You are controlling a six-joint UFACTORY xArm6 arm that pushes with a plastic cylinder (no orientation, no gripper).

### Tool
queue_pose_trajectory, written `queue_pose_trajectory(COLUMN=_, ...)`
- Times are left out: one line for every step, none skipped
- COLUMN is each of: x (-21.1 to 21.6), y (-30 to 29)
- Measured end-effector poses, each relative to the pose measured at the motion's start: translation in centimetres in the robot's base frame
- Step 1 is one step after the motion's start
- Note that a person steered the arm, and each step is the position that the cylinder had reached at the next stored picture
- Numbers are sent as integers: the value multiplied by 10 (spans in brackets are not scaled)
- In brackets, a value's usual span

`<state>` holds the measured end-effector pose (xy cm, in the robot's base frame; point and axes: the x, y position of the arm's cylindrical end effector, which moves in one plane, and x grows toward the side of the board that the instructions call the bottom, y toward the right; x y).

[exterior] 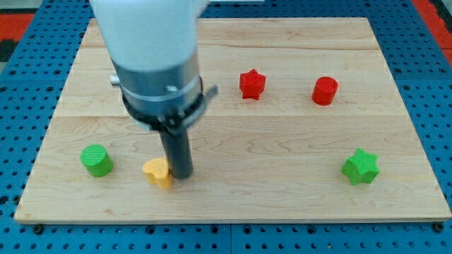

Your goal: Place the yellow heart above the green circle

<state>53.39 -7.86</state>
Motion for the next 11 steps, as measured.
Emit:
queue_pose_trajectory(x=57, y=27)
queue_pose_trajectory(x=68, y=0)
queue_pose_trajectory(x=-3, y=-21)
queue_pose_trajectory(x=-60, y=-26)
queue_pose_trajectory(x=6, y=7)
queue_pose_trajectory(x=-5, y=-19)
queue_pose_trajectory(x=-78, y=-36)
queue_pose_trajectory(x=-78, y=-23)
queue_pose_trajectory(x=-5, y=40)
queue_pose_trajectory(x=38, y=-7)
queue_pose_trajectory(x=-36, y=-27)
